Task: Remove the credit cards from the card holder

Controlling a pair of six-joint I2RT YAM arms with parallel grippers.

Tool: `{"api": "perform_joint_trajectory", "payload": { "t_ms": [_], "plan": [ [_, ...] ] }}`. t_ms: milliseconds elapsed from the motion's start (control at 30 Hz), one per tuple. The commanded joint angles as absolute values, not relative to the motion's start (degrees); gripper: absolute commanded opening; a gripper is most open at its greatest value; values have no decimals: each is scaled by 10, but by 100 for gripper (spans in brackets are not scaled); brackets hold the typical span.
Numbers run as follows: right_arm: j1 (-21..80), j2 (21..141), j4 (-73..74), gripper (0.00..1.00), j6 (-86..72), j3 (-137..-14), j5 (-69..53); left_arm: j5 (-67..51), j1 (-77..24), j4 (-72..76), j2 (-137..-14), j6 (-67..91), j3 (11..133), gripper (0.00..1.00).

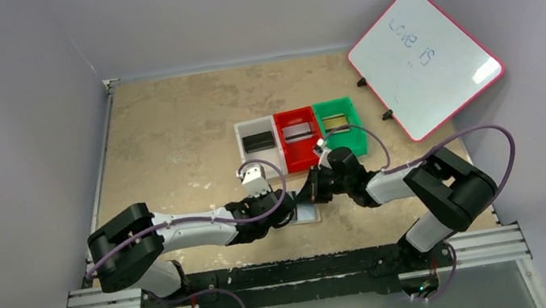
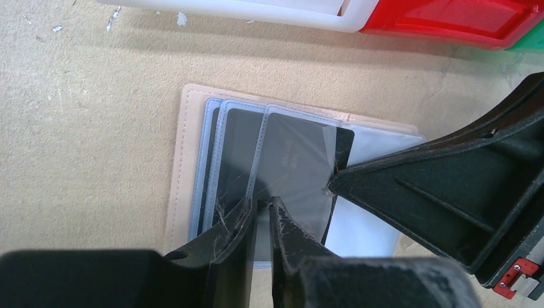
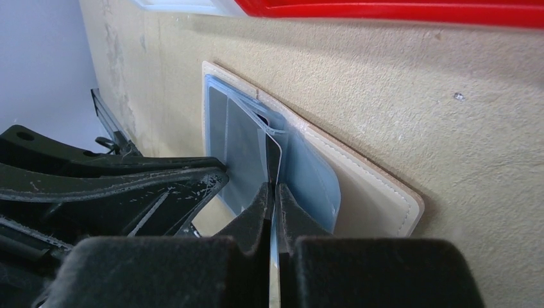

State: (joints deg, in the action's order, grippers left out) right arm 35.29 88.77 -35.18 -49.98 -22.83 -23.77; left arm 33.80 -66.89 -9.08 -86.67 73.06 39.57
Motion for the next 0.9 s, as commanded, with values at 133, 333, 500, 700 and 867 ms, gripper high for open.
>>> {"api": "perform_joint_trajectory", "payload": {
  "t_ms": [133,333,500,700,867],
  "plan": [
    [336,872,-334,0,-491,-218,-244,349,-669,-166,-889,736,382,14],
    [322,871,-346,0,-495,-206,-257,349,-669,-165,-887,734,382,13],
    [311,866,-347,0,-491,-199,-264,347,-670,-163,-887,731,381,13],
    [311,870,-383,12,-504,-184,-282,342,-671,-154,-886,721,384,13],
    [311,904,-473,25,-540,-172,-286,341,-673,-155,-886,717,388,11]
  ]
}}
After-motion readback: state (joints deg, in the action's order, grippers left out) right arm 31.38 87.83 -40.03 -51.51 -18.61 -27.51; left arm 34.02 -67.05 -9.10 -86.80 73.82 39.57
